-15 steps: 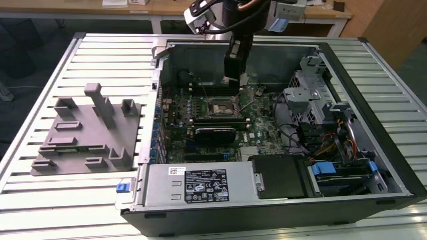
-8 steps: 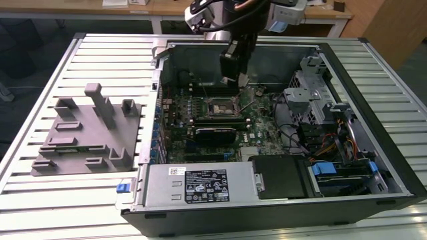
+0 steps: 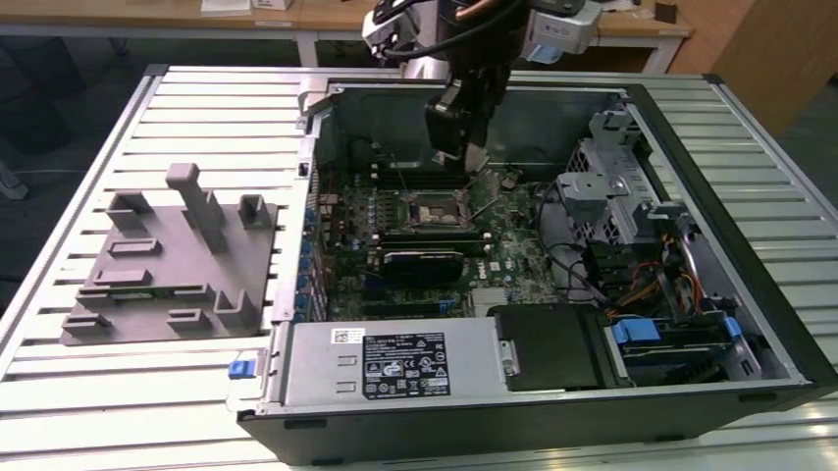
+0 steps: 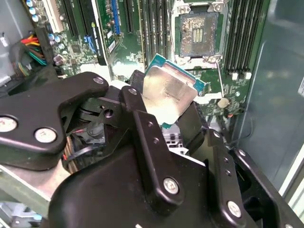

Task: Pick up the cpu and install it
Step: 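Place the cpu into insertion slot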

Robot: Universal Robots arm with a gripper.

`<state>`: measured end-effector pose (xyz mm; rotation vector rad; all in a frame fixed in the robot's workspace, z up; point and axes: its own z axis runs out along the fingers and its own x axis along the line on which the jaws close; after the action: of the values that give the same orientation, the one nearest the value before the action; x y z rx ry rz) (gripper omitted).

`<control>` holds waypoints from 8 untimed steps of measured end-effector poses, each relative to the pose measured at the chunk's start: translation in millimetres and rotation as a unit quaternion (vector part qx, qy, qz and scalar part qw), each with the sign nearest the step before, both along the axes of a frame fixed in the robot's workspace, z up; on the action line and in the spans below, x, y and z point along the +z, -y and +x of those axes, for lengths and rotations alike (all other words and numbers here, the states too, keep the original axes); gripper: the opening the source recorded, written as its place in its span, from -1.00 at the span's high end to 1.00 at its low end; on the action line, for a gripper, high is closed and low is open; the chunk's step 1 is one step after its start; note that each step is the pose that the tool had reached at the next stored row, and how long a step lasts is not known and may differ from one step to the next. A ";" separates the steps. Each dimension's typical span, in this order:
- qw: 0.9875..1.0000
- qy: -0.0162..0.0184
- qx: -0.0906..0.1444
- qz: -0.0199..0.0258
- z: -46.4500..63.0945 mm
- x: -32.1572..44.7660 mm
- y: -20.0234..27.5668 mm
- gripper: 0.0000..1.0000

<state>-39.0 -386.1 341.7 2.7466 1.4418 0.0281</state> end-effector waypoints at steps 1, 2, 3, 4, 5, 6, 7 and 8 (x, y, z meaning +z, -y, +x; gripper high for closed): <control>1.000 0.000 0.009 0.000 0.0 -0.1 0.0 -0.08; 1.000 0.000 0.018 0.000 0.0 -0.1 0.0 -0.08; 1.000 0.000 0.027 0.000 0.0 -0.1 0.0 -0.08; 0.999 0.000 0.036 0.000 0.0 -0.1 0.0 -0.08; 0.999 0.000 0.045 0.000 0.0 -0.2 0.0 -0.08; 0.999 0.000 0.054 0.000 0.0 -0.2 0.0 -0.08; 0.998 0.000 0.063 0.000 0.0 -0.3 0.0 -0.08; 0.997 0.000 0.072 0.000 0.0 -0.3 0.0 -0.08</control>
<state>-39.0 -386.1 341.4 2.6362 1.6375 0.0325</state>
